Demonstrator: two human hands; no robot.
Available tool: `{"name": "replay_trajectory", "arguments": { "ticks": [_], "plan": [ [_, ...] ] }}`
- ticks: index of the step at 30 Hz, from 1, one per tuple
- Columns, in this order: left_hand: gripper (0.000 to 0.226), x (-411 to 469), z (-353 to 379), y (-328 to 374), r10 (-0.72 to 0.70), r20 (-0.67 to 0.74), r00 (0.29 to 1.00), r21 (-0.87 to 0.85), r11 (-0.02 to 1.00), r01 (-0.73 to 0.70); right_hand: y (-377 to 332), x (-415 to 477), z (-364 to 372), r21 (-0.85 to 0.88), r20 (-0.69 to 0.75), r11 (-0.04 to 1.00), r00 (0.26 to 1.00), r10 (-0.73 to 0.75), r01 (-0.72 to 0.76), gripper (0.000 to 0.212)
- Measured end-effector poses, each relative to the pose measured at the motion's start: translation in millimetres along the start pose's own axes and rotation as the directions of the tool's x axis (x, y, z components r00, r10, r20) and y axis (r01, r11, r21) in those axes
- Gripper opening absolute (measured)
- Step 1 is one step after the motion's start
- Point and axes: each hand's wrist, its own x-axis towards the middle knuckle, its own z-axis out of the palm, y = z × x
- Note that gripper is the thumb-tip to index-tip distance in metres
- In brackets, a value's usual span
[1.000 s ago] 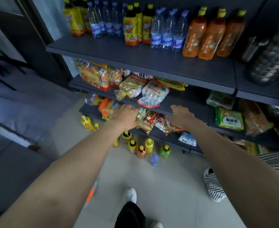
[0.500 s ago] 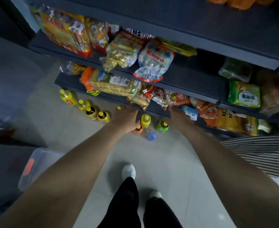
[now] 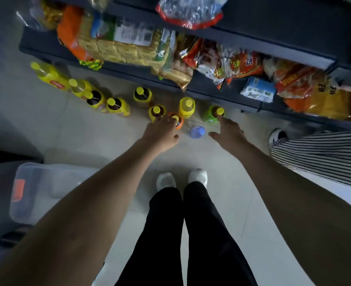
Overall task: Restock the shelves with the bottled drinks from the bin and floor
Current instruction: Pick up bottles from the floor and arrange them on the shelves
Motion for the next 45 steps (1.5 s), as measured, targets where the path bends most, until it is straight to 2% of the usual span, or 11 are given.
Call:
{"name": "replay_trajectory", "arguments": {
  "ticks": [4, 11, 18, 22, 25, 30, 34, 39, 45],
  "plan": [
    [0.052, 35.6, 50.4, -8.9, -0.005, 0.016, 1.0, -0.011, 1.0, 0.005, 24.6, 40.3, 45.8, 0.023, 0.03, 1.0, 1.0, 0.01, -0.01, 0.054],
    [0.046, 100.9, 140.2, -29.8, -0.044, 0.009, 0.999, -0.143, 0.989, 0.044, 51.0, 111.3, 118.6, 0.106, 0.043, 0.994, 0.998, -0.037, 0.032, 0.055],
    [0.046, 154.4, 214.5, -51.5, -0.046, 0.064, 0.997, -0.202, 0.978, 0.058, 67.9, 170.3, 179.3, 0.16, 0.03, 0.986, 0.998, -0.055, 0.049, 0.053],
    [0.044, 181.1, 248.6, -61.1, -0.017, 0.079, 0.997, -0.233, 0.972, 0.035, 78.0, 197.8, 209.6, 0.239, -0.027, 0.969, 0.998, -0.063, 0.067, 0.059],
    [0.041, 200.7, 268.8, -63.6, -0.009, 0.05, 0.999, -0.274, 0.962, 0.023, 85.5, 214.1, 226.4, 0.295, -0.099, 0.953, 0.994, -0.036, 0.064, 0.056],
    [0.037, 226.4, 294.7, -64.9, -0.01, -0.003, 1.0, -0.331, 0.944, 0.008, 95.8, 225.8, 248.2, 0.385, -0.249, 0.912, 0.967, -0.046, 0.143, 0.052],
    [0.036, 236.5, 308.4, -66.5, 0.005, -0.025, 1.0, -0.338, 0.941, -0.013, 98.7, 228.9, 255.0, 0.38, -0.312, 0.906, 0.948, -0.067, 0.189, 0.05],
    [0.035, 234.4, 307.8, -65.0, 0.0, -0.033, 0.999, -0.349, 0.937, -0.011, 98.5, 230.0, 248.3, 0.353, -0.319, 0.92, 0.946, -0.052, 0.169, 0.048],
    [0.035, 217.7, 282.3, -56.7, -0.033, -0.114, 0.993, -0.402, 0.916, -0.016, 92.8, 209.7, 216.1, 0.379, -0.327, 0.903, 0.942, -0.073, 0.202, 0.047]
  ]
}}
